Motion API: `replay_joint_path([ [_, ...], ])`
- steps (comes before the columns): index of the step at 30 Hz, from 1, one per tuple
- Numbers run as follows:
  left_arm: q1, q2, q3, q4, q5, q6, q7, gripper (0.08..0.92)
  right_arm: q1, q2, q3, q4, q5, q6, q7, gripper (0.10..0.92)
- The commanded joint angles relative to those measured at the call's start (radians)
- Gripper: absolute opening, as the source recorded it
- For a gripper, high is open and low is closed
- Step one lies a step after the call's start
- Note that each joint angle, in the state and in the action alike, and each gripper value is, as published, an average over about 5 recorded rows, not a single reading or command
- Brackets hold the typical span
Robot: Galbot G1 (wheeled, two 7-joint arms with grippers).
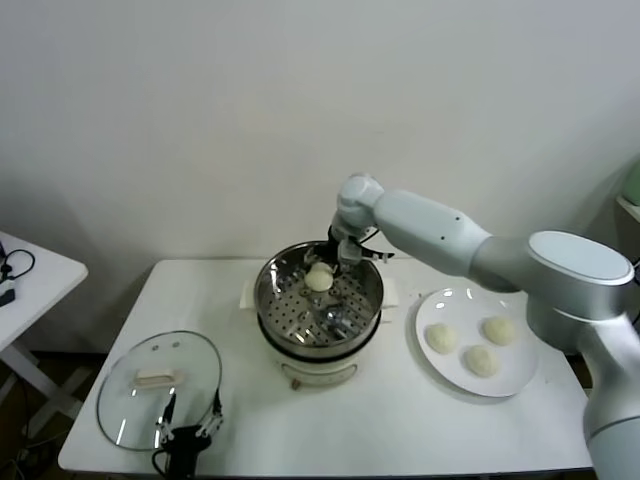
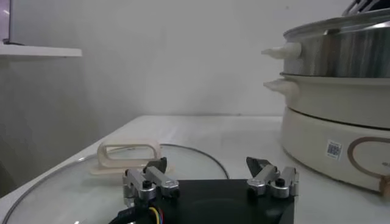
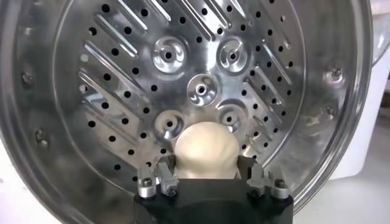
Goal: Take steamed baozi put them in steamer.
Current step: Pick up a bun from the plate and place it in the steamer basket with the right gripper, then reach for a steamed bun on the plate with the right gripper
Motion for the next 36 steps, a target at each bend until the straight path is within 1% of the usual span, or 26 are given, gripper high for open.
replay_joint_path([
  [1,0.004,-0.003,-0.001,-0.004,0.001,-0.001,0.0,0.823,0.017,-0.003,-0.011,-0.006,0.085,0.01,0.009,0.763],
  [3,0.006,-0.004,-0.002,-0.007,0.002,-0.001,0.0,0.823,0.054,-0.02,-0.051,0.01,0.172,0.013,-0.022,0.802],
  [5,0.007,-0.004,-0.003,-0.011,0.002,0.0,-0.001,0.823,0.107,-0.037,-0.104,0.023,0.286,0.015,-0.061,0.817],
  [8,0.009,-0.006,-0.002,-0.014,0.003,0.001,-0.001,0.823,0.208,-0.063,-0.198,0.032,0.491,0.003,-0.133,0.822],
  [10,0.011,-0.007,-0.001,-0.015,0.005,0.001,-0.001,0.823,0.288,-0.081,-0.271,0.038,0.647,-0.034,-0.183,0.822],
  [12,0.013,-0.007,-0.002,-0.016,0.007,0.0,-0.002,0.823,0.38,-0.106,-0.374,0.053,0.833,-0.109,-0.22,0.823],
  [13,0.014,-0.007,-0.002,-0.017,0.007,0.0,-0.002,0.823,0.419,-0.123,-0.428,0.068,0.912,-0.173,-0.229,0.823],
  [15,0.016,-0.007,-0.004,-0.018,0.006,0.0,-0.002,0.823,0.486,-0.173,-0.532,0.113,1.029,-0.338,-0.231,0.823],
  [16,0.016,-0.007,-0.004,-0.019,0.006,0.001,-0.002,0.823,0.513,-0.202,-0.577,0.136,1.057,-0.419,-0.231,0.823],
  [17,0.017,-0.007,-0.005,-0.019,0.006,0.0,-0.002,0.823,0.536,-0.233,-0.612,0.159,1.07,-0.491,-0.229,0.823],
  [19,0.017,-0.007,-0.006,-0.02,0.006,0.0,-0.002,0.823,0.567,-0.292,-0.673,0.189,1.079,-0.584,-0.231,0.823],
  [24,0.018,-0.012,-0.007,-0.038,0.004,0.004,0.002,0.823,0.541,-0.453,-0.739,0.242,1.055,-0.695,-0.221,0.823],
  [27,0.018,-0.016,-0.005,-0.043,0.004,0.005,0.003,0.823,0.495,-0.547,-0.755,0.3,1.051,-0.764,-0.194,0.823],
  [32,0.017,-0.02,-0.004,-0.033,0.007,0.001,0.001,0.823,0.35,-0.676,-0.678,0.385,1.055,-0.864,-0.14,0.823],
  [36,0.019,-0.019,-0.004,-0.029,0.011,0.0,0.001,0.823,0.184,-0.717,-0.55,0.399,1.028,-0.918,-0.092,0.823],
])
